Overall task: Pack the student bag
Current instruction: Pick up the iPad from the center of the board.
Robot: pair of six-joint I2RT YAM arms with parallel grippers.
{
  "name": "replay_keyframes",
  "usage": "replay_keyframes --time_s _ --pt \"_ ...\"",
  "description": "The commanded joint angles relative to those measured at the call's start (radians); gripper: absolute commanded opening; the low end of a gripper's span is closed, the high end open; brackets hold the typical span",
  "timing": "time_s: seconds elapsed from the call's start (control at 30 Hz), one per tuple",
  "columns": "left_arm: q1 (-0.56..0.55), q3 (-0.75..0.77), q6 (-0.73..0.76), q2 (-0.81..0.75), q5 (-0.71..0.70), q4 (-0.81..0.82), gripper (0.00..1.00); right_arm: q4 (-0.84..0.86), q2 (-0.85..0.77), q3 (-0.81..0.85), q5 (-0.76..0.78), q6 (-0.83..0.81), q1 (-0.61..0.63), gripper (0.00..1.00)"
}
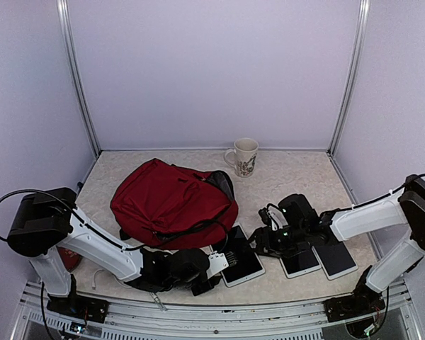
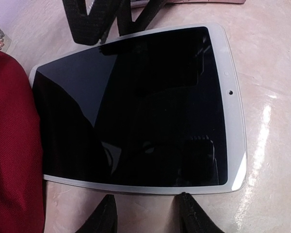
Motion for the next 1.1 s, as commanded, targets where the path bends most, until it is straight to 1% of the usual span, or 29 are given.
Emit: replay_keyframes --time_s 0.0,0.07,0.17,0.43,0.63,0.7,0.73,0.87,1.07 --pt "0.013 -0.010 0.000 0.060 0.050 -0.016 0.43 0.027 -0.071 0.009 -0.163 0.018 0.047 0.64" --pt "0.016 -0.020 0.000 0.053 0.050 -0.009 0.43 -0.014 -0.105 -0.003 -0.141 0.014 0.048 0.64" --pt "0.022 -0.032 0.004 0.046 0.058 -0.001 0.44 -0.033 -0.133 -0.020 -0.131 0.017 0.048 0.63" --pt "0.034 -0.007 0.026 0.071 0.074 0.010 0.44 0.022 -0.087 -0.045 -0.151 0.051 0.052 0.63" --pt "0.038 0.053 0.053 0.126 0.086 0.025 0.45 0.064 -0.119 -0.079 -0.153 0.099 0.062 0.62" --pt "0.038 0.079 0.060 0.149 0.093 0.028 0.44 0.079 -0.143 -0.104 -0.151 0.124 0.065 0.61" --pt "0.039 0.115 0.071 0.176 0.115 0.029 0.45 0.054 -0.206 -0.139 -0.122 0.143 0.067 0.61" --pt "0.038 0.184 0.095 0.224 0.139 0.026 0.45 0.001 -0.302 -0.182 -0.052 0.160 0.066 0.60" --pt "0.038 0.261 0.113 0.286 0.164 0.021 0.45 0.003 -0.370 -0.218 -0.053 0.196 0.066 0.60"
